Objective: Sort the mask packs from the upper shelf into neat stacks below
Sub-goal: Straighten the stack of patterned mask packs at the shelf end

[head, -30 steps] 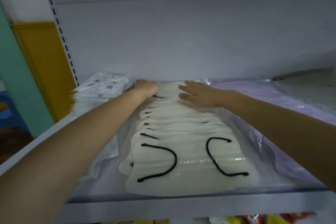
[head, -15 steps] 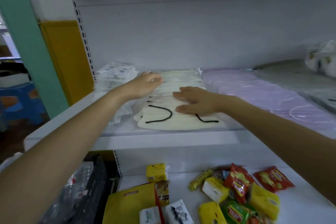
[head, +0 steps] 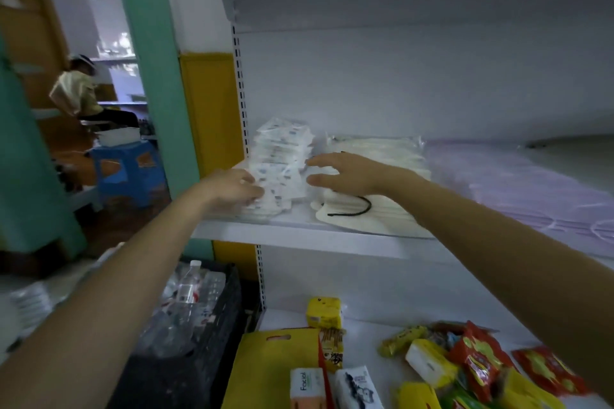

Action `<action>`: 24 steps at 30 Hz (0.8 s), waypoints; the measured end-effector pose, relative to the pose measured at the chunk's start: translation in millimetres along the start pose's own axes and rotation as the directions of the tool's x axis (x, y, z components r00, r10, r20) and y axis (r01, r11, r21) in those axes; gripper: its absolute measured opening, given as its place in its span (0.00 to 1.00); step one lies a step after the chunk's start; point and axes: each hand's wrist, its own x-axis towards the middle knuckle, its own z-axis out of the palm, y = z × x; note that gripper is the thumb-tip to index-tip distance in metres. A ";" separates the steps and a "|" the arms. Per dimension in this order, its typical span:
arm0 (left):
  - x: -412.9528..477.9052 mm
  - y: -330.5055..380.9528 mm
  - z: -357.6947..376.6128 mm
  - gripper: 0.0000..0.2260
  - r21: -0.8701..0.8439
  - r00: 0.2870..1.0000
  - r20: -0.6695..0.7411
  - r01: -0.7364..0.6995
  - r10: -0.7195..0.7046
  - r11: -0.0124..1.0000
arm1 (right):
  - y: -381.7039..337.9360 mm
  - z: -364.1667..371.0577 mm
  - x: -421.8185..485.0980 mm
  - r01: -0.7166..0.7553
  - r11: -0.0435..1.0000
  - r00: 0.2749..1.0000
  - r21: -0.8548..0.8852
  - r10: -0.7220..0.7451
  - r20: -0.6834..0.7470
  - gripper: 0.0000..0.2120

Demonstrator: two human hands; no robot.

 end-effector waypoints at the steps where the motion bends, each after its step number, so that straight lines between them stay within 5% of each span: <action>1: -0.5 -0.6 5.4 0.24 -0.093 1.000 0.006 0.019 -0.018 0.995 | -4.1 3.8 13.7 -0.023 0.999 0.999 0.029 0.022 0.035 0.26; 5: -1.0 -0.3 12.6 0.32 -0.439 0.984 -0.093 0.098 -0.153 0.893 | -16.8 25.5 62.6 -0.167 0.982 0.974 -0.092 0.179 0.140 0.28; 12: 1.2 1.5 -18.6 0.34 -0.775 0.898 0.168 0.376 -0.408 0.508 | -47.8 32.5 82.6 -0.194 0.972 0.923 -0.131 0.227 0.310 0.29; 16: -0.9 13.6 -22.4 0.16 -0.680 0.849 0.174 0.470 -0.498 0.563 | -60.5 28.1 72.7 -0.257 0.956 0.891 -0.140 0.291 0.349 0.30; 20: -17.8 28.0 -28.3 0.15 -0.602 0.894 0.050 0.383 -0.445 0.701 | -68.1 18.6 58.2 -0.258 0.960 0.898 -0.109 0.280 0.340 0.28; 24: -41.1 30.7 -45.9 0.13 -0.733 0.924 -0.057 0.218 -0.378 0.644 | -88.7 -3.1 43.6 -0.310 0.913 0.922 0.266 0.221 0.319 0.33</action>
